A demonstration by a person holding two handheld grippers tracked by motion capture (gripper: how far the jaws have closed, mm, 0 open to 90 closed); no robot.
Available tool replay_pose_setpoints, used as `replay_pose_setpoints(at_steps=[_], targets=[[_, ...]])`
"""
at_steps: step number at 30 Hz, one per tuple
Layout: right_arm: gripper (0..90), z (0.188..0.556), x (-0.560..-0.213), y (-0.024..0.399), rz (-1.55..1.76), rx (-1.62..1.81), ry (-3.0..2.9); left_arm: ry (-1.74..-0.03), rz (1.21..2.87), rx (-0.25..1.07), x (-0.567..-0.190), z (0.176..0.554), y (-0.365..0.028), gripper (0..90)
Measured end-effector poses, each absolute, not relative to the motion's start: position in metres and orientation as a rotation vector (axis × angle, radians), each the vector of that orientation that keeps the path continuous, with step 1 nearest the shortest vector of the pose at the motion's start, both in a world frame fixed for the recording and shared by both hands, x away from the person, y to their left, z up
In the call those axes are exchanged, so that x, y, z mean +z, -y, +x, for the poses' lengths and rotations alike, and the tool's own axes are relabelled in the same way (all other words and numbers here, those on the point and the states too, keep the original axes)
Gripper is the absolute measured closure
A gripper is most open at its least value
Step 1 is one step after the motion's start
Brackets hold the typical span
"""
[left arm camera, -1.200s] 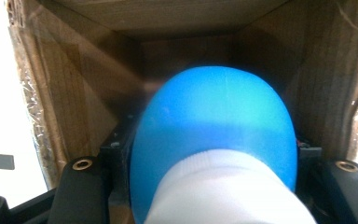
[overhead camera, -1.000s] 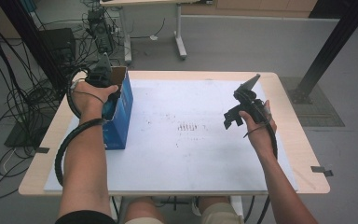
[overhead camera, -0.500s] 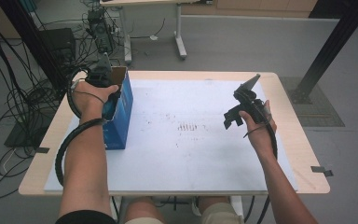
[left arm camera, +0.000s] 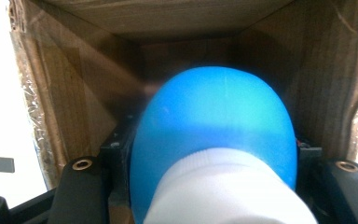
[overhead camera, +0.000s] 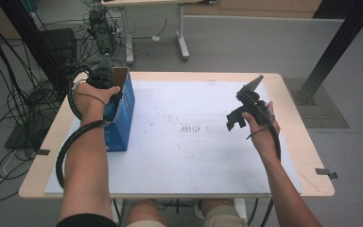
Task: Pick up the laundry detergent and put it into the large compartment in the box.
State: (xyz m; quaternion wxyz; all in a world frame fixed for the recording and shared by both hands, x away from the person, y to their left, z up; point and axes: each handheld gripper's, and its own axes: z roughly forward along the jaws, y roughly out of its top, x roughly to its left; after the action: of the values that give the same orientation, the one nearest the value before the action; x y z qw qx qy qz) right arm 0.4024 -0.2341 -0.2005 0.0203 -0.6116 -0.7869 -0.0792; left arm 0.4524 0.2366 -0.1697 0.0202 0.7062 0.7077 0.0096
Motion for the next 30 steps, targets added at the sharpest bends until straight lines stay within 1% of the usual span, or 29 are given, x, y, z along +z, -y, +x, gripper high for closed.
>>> replay_pose_setpoints(at_steps=[30], targets=[[6.2, 0.402, -0.1997, 0.2346, -1.891, -0.247, 2.446, -2.186, 2.189, 0.044, -0.17, 0.4498, -0.2359, 36.9]])
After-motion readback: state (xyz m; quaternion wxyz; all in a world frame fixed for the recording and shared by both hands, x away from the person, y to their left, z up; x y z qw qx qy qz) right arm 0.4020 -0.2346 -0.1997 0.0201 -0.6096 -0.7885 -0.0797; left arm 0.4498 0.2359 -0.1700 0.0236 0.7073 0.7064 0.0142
